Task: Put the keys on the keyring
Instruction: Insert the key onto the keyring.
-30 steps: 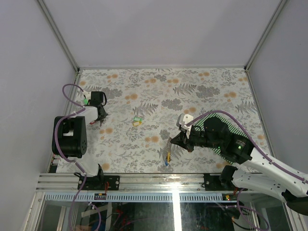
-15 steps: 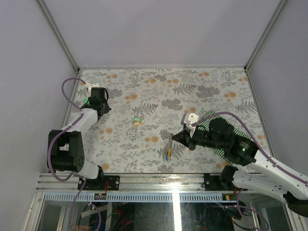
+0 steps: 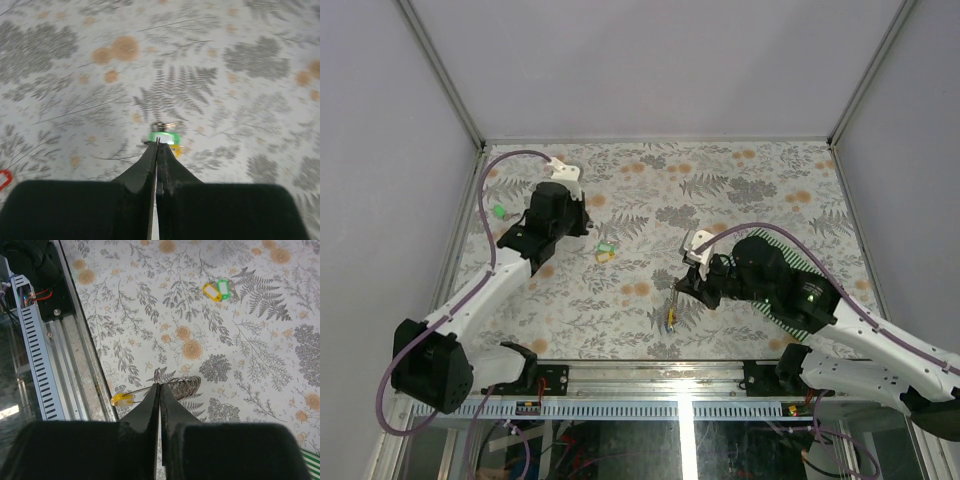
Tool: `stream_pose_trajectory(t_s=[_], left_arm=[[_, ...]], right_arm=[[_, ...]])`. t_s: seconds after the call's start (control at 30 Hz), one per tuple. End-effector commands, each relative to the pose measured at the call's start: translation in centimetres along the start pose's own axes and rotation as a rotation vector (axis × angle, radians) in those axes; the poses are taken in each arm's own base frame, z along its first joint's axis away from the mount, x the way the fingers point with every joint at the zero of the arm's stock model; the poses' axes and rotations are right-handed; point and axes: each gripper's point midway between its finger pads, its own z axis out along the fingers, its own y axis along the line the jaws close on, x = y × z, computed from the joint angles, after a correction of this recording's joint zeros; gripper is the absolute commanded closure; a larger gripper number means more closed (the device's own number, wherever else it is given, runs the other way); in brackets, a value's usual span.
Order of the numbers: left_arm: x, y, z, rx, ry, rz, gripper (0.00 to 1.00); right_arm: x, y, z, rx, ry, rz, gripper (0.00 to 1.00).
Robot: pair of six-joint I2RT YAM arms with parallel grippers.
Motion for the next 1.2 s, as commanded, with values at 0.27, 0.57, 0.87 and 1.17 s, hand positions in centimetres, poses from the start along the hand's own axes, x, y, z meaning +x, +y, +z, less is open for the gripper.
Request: stream_pose_trajectory(t_s=[0.27, 0.57, 0.87, 1.17], left_arm=[[-4.9, -12.2, -7.5, 0.58, -0.195, 0.281, 1.0], [-6.5, -15.0, -9.5, 0.743, -0.241, 0.282, 1.0], [-7.8, -15.9, -11.7, 0.811, -0.333, 0.34, 1.0], [-8.9, -17.3, -15.3, 0.935, -0.485, 0.507, 1.0]], right_arm=[[-4.0, 0.2, 1.0, -0.042, 0.012, -0.026, 1.0], [-6.8, -1.0, 0.9, 0.015, -0.049, -0.066, 1.0], [-8.3, -1.5, 1.4, 0.019, -0.066, -0.03, 1.0], [-11.5, -1.5, -0.4, -0.184, -0.207, 0.06, 1.0]])
